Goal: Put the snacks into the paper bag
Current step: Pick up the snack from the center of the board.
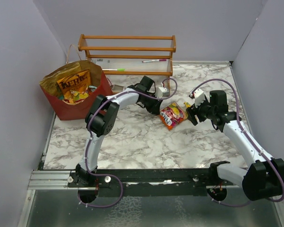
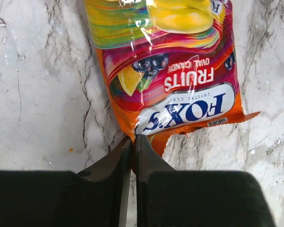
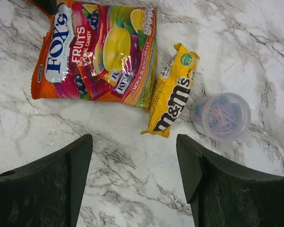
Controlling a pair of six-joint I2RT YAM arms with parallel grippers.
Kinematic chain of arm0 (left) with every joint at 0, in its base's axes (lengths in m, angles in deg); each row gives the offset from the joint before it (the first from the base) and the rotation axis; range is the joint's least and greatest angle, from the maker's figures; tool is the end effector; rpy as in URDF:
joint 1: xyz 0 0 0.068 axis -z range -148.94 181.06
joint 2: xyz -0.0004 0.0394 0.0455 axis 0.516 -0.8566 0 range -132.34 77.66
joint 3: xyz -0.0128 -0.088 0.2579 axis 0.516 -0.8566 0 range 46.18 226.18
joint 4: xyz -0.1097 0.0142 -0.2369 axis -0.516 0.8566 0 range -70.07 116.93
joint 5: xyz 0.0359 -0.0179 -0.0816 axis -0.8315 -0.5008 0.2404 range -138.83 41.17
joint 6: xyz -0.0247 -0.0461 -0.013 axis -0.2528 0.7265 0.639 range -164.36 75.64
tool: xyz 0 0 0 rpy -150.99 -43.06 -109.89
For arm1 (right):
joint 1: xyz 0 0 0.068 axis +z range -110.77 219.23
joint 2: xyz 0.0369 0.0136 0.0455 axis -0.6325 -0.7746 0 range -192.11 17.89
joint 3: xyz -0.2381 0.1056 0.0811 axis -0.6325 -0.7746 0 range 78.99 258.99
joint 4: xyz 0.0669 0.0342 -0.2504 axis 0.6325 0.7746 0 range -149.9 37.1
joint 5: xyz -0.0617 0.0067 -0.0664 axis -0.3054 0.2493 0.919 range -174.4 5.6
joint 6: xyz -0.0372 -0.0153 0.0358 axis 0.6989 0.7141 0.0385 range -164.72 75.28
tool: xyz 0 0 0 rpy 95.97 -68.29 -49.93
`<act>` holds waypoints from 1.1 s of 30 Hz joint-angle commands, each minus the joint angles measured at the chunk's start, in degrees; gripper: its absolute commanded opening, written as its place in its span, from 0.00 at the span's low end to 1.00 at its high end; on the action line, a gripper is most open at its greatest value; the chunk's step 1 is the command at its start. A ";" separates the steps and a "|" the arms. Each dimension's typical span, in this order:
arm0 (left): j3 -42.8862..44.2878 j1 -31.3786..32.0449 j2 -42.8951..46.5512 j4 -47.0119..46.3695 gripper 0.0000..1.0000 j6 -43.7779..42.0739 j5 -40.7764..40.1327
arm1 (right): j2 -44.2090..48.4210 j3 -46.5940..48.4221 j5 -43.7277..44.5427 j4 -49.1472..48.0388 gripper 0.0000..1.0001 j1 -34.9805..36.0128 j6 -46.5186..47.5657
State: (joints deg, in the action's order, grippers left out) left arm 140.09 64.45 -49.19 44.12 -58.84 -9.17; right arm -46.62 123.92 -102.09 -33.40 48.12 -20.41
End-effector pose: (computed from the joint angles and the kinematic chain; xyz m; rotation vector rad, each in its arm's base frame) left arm 0.3814 -0.2784 0.1566 1.2623 2.1858 -1.0145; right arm 0.2277 0.0466 0.2485 -0.8073 2.1952 0.2336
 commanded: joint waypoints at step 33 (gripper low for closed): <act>-14.96 6.63 33.29 8.93 0.00 -21.89 -25.11 | 0.51 -0.42 -1.01 -1.24 0.72 -0.19 0.48</act>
State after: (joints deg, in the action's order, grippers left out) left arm 127.02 70.24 -22.11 54.04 -79.17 -30.31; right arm -46.62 123.92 -102.09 -33.40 48.12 -20.36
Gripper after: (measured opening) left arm 0.012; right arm 0.718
